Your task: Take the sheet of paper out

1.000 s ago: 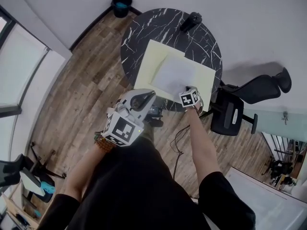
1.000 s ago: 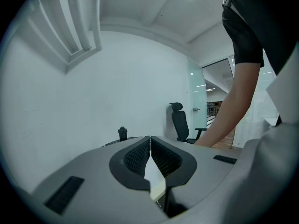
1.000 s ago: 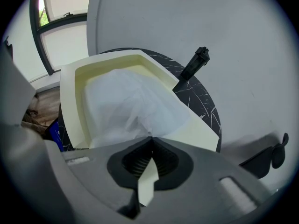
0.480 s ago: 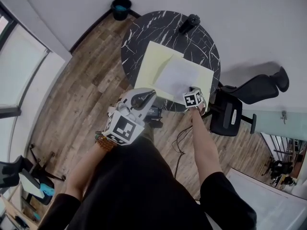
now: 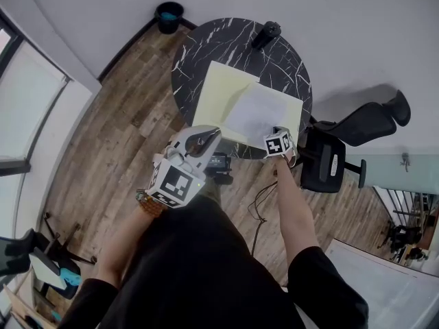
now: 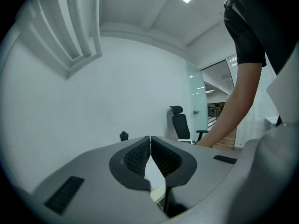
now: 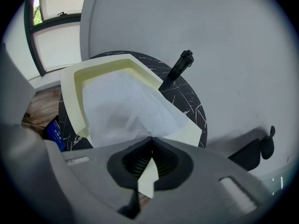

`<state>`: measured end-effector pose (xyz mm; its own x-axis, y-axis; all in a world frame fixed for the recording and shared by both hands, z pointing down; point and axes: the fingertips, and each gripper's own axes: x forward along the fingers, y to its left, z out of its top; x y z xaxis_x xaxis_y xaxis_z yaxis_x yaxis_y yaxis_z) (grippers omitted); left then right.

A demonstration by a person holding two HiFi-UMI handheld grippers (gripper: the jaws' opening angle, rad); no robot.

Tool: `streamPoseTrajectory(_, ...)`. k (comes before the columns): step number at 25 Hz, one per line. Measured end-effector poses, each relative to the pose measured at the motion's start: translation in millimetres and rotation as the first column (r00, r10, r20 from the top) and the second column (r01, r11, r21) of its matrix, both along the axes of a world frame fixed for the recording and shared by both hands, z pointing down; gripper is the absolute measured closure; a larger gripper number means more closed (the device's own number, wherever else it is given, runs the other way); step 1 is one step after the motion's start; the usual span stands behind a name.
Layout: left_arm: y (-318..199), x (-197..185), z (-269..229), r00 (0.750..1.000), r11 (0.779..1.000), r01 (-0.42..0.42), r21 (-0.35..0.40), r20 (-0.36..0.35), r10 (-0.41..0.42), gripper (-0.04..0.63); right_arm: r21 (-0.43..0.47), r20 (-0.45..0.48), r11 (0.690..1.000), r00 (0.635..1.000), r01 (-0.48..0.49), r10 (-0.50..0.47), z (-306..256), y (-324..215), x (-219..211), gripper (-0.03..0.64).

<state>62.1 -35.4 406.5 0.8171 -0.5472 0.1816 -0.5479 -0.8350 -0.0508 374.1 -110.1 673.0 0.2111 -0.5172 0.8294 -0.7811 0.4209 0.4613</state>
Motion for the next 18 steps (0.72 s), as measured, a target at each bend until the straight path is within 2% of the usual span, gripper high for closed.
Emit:
streamPoseTrajectory(11, 9, -3, -5, 1.0, 1.0, -0.007, 0.013, -0.009, 0.008, 0.578, 0.057, 0.015, 0.997, 0.999, -0.048, 0.047, -18, 11, 7, 0.619)
streamPoseTrajectory(15, 11, -2, -16, 1.0, 0.999, -0.025, 0.046, -0.008, 0.025, 0.58, 0.064, 0.021, 0.996, 0.998, -0.061, 0.06, -22, 18, 8, 0.618)
streamPoseTrajectory(18, 14, -3, -9, 1.0, 1.0, -0.015, 0.02, -0.013, 0.016, 0.578, 0.072, 0.027, 0.995, 0.997, -0.071, 0.069, -26, 23, 9, 0.618)
